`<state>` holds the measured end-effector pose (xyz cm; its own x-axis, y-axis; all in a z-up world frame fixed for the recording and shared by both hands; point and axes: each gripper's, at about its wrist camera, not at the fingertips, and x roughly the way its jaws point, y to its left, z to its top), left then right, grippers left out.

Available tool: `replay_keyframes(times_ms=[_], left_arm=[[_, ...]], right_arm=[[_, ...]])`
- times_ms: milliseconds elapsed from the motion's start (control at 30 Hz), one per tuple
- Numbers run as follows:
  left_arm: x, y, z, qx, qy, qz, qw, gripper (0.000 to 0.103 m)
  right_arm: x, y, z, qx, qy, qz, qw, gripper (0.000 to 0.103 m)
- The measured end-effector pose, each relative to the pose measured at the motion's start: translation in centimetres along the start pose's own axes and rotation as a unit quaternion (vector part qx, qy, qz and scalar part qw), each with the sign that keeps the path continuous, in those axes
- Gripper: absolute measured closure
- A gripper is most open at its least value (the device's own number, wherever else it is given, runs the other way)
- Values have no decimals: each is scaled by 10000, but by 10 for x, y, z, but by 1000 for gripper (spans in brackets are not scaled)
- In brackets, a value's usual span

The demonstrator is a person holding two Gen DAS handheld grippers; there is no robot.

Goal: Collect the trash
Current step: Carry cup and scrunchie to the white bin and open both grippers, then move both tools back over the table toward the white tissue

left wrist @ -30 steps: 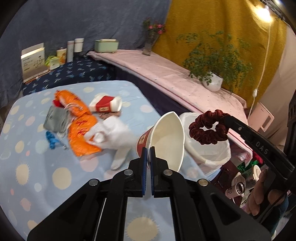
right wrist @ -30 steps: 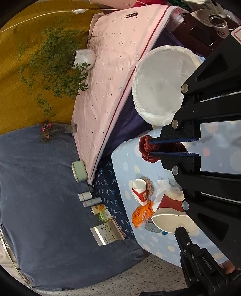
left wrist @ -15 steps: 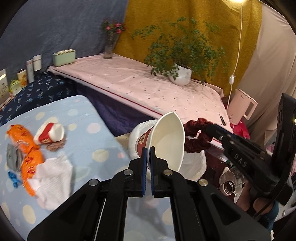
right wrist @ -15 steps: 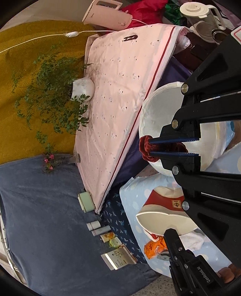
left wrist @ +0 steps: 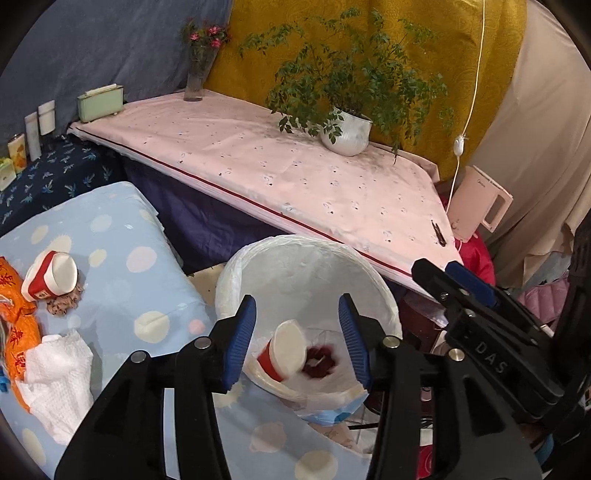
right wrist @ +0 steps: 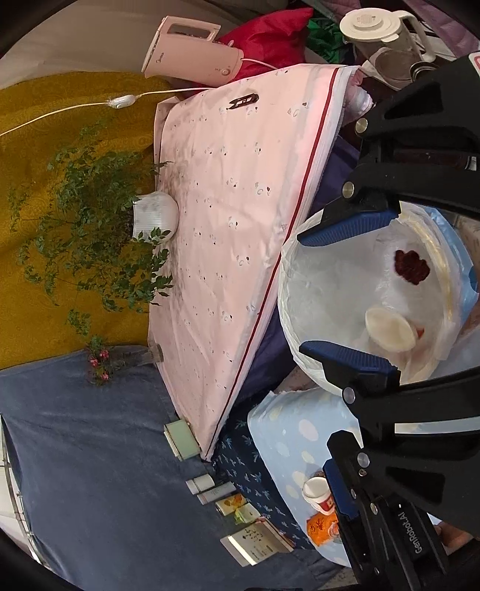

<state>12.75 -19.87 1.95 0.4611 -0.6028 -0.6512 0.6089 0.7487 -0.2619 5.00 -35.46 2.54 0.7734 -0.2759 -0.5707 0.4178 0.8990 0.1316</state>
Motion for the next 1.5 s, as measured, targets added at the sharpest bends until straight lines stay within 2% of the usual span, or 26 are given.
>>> replay_keyframes(times_ms=[167,600,667,867,1033,1167,1500], left_arm=[[-6,6,-4,-6,-85,251,9996,45],[-48,49,-15,-486,-301,630,9964,44],[-56,58,-18,-582,-365,718,9951,36],[-78,87,-30,-839,-420,977,9908,35],[-97,117,-46,-1107,-421,1364,9836,34],[-113,143,-61,-1332,-441,1713,9752,23],[-141,207,-99,-1821,-336,2270,9561,22]], right_arm=[[-5,5,-2,-4,14,57,10000,48],[-25,48,-7,-308,-38,388,9988,42],[-29,58,-10,-387,-45,444,9983,40],[-34,90,-19,-614,30,647,9960,38],[-38,120,-30,-830,88,809,9932,34],[-39,142,-39,-915,198,1008,9905,31],[-28,211,-77,-1355,649,1431,9782,30]])
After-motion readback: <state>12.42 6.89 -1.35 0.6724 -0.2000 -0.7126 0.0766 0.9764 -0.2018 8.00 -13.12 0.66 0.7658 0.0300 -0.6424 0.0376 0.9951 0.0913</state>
